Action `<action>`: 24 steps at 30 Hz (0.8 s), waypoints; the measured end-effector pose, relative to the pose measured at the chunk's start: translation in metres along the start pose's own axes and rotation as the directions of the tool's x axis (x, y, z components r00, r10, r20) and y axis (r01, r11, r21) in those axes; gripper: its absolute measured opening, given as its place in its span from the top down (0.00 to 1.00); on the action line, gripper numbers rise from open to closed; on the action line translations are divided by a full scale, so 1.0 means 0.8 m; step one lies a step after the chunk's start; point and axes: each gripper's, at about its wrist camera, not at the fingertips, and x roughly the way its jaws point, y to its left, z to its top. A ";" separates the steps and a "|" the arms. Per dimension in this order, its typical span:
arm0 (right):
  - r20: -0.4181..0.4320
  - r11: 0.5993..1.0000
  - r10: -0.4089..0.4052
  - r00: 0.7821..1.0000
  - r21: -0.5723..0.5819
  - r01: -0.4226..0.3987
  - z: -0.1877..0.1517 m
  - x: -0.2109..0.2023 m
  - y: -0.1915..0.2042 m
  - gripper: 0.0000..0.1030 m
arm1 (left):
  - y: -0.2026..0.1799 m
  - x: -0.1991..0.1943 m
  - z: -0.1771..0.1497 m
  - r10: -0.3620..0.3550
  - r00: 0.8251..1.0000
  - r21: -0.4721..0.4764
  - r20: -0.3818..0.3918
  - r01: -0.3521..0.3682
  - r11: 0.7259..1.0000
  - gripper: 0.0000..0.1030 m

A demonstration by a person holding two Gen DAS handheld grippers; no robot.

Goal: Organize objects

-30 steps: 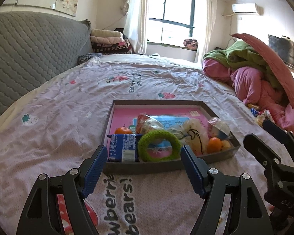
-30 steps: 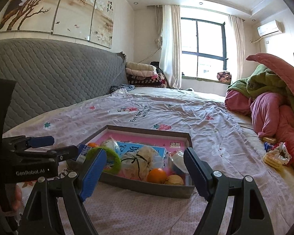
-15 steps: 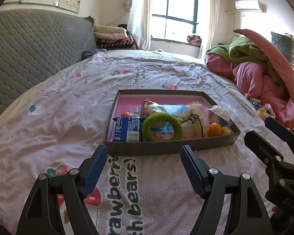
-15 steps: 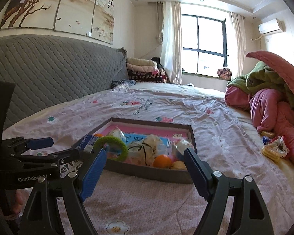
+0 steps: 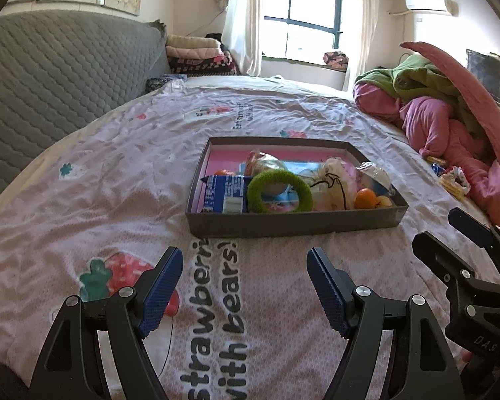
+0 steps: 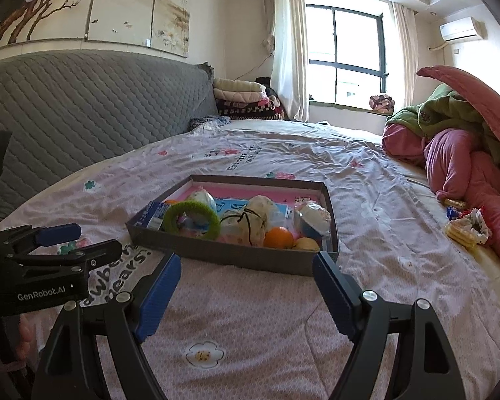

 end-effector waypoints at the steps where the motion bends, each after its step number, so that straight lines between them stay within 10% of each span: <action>1: -0.002 1.000 0.002 1.000 0.000 -0.002 0.000 0.000 -0.001 0.22 | 0.000 0.000 -0.001 -0.003 1.000 0.006 -0.005 0.003 1.000 0.24; 24: -0.060 0.999 0.032 0.998 0.032 -0.031 -0.021 0.001 0.002 0.22 | -0.003 0.014 -0.020 -0.013 0.996 0.010 -0.088 0.014 1.000 0.24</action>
